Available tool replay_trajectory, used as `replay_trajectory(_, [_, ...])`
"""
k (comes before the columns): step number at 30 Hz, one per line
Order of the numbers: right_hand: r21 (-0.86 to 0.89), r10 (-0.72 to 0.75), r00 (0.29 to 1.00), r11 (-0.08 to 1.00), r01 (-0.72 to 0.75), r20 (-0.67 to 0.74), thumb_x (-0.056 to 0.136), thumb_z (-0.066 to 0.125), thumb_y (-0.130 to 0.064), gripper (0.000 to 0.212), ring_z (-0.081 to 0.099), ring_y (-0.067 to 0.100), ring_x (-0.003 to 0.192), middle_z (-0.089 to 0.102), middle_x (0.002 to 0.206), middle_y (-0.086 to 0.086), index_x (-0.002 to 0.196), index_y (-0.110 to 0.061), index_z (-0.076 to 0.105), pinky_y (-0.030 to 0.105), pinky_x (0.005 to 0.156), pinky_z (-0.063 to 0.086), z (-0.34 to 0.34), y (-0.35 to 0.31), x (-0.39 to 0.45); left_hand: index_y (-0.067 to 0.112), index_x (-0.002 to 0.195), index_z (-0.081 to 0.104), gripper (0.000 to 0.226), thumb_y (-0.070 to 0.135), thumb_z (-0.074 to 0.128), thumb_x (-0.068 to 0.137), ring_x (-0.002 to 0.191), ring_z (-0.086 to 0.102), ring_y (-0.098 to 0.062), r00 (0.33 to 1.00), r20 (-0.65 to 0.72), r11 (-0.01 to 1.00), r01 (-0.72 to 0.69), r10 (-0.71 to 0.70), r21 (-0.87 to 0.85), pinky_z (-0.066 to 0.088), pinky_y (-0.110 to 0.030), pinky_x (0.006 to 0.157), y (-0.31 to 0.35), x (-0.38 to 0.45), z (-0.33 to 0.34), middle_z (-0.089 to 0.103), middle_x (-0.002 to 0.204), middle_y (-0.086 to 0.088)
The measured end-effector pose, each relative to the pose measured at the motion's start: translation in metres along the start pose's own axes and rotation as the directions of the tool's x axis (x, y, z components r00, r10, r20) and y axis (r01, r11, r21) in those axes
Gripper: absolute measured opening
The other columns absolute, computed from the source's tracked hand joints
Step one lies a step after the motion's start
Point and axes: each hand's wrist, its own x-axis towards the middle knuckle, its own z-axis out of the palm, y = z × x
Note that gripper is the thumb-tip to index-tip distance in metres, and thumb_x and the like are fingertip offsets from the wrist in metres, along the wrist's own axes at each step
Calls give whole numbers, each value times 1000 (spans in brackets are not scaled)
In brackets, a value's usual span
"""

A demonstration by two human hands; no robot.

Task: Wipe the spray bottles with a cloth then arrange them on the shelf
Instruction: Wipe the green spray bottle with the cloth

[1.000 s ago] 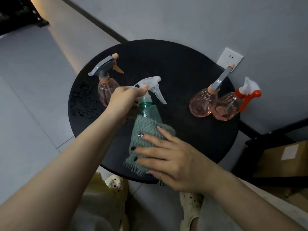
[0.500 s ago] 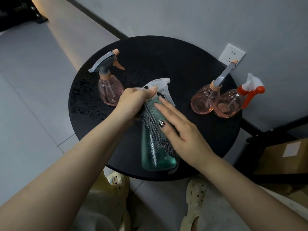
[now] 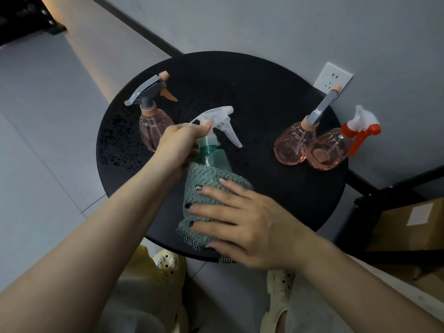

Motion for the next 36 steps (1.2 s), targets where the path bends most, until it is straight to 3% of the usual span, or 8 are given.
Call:
replay_trajectory(6, [294, 382, 922, 890, -349, -63, 96, 43, -32, 41, 15, 13, 145, 33, 151, -7, 135, -23, 51, 36, 112, 28, -4, 7, 4, 18, 60, 49, 34, 29, 59, 90, 29, 40, -4, 998, 63, 999, 12, -9, -44, 26, -10, 33, -2, -2, 0, 49, 41, 8])
replay_trajectory(10, [503, 564, 826, 717, -483, -11, 98, 42, -33, 47, 5, -4, 143, 12, 154, -23, 144, -35, 31, 14, 111, 12, -9, 6, 11, 10, 72, 65, 22, 26, 63, 87, 61, 66, -18, 997, 79, 996, -10, 17, -87, 50, -24, 59, -2, -3, 4, 70, 71, -8])
replay_trajectory(15, [524, 600, 798, 665, -532, 49, 99, 41, -32, 53, 1, -24, 131, 0, 154, -28, 146, -42, 18, -9, 93, 12, -16, 0, 12, 13, 71, 61, 22, 26, 61, 89, 53, 61, -13, 997, 82, 997, 4, 3, -83, 44, -17, 48, 2, -7, 6, 64, 66, -3])
replay_trajectory(18, [456, 523, 851, 750, -479, 34, 98, 40, -38, 52, -1, -5, 142, -3, 155, -25, 146, -41, 20, 10, 107, 15, -15, -10, 11, 13, 67, 61, 23, 24, 64, 87, 62, 62, -20, 999, 51, 994, 2, 3, -106, 50, -27, 63, 4, -9, 1, 66, 70, -7])
replay_trajectory(23, [121, 256, 966, 961, -249, -38, 95, 42, -32, 43, 15, 27, 145, 36, 150, -3, 136, -22, 49, 44, 112, 29, -11, -14, 5, 10, 72, 58, 25, 30, 61, 88, 34, 38, -7, 1000, 2, 999, 0, 0, -43, 26, -16, 40, 10, -6, -8, 52, 49, 5])
replay_trajectory(28, [-49, 4, 1000, 999, -3, 31, 95, 46, -30, 37, 29, 26, 140, 48, 142, -3, 129, -22, 57, 50, 116, 17, -7, -5, -3, 8, 86, 66, 26, 34, 64, 83, 66, 60, -22, 1000, 3, 999, -1, 1, -34, 45, -33, 68, 7, -2, -8, 72, 81, -11])
replay_trajectory(33, [225, 305, 950, 932, -284, -63, 95, 43, -36, 43, 12, 17, 146, 30, 152, -6, 136, -26, 48, 41, 110, 30, -5, 9, -1, 13, 69, 57, 26, 32, 61, 87, 43, 48, -12, 998, 61, 999, 12, -9, -35, 33, -15, 44, 2, -1, 1, 58, 55, 2])
replay_trajectory(36, [488, 514, 856, 760, -429, -50, 95, 41, -38, 47, 7, 3, 144, 15, 156, -16, 141, -40, 32, 25, 112, 21, -4, 16, 3, 13, 69, 61, 22, 29, 66, 83, 54, 58, -17, 997, 81, 996, 12, -5, -89, 46, -20, 54, -1, 1, 9, 63, 64, -5])
